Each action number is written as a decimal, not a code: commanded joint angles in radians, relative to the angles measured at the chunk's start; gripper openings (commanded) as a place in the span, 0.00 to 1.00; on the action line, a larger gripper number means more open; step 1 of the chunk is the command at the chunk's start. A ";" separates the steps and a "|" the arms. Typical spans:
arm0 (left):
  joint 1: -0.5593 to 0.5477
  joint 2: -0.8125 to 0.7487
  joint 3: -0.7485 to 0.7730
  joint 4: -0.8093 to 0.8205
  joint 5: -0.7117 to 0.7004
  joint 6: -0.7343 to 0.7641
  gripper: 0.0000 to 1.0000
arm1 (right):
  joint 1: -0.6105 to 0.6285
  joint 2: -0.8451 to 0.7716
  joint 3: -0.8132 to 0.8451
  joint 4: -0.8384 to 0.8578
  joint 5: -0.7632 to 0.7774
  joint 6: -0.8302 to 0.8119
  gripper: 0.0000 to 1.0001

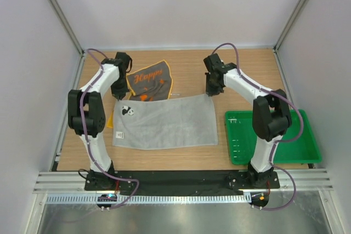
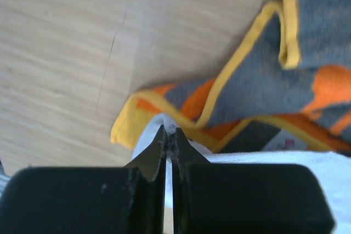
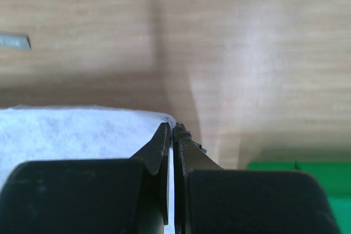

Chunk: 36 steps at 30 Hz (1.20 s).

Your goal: Roll the towels

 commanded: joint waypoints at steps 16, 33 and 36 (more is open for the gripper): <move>0.071 0.216 0.261 0.044 -0.010 0.067 0.01 | -0.083 0.283 0.305 0.010 -0.020 -0.079 0.01; 0.079 0.238 0.290 0.030 0.022 0.082 0.00 | -0.089 0.335 0.394 -0.048 -0.070 -0.082 0.01; 0.080 0.224 0.279 0.027 0.018 0.084 0.01 | -0.091 0.316 0.377 -0.048 -0.076 -0.086 0.01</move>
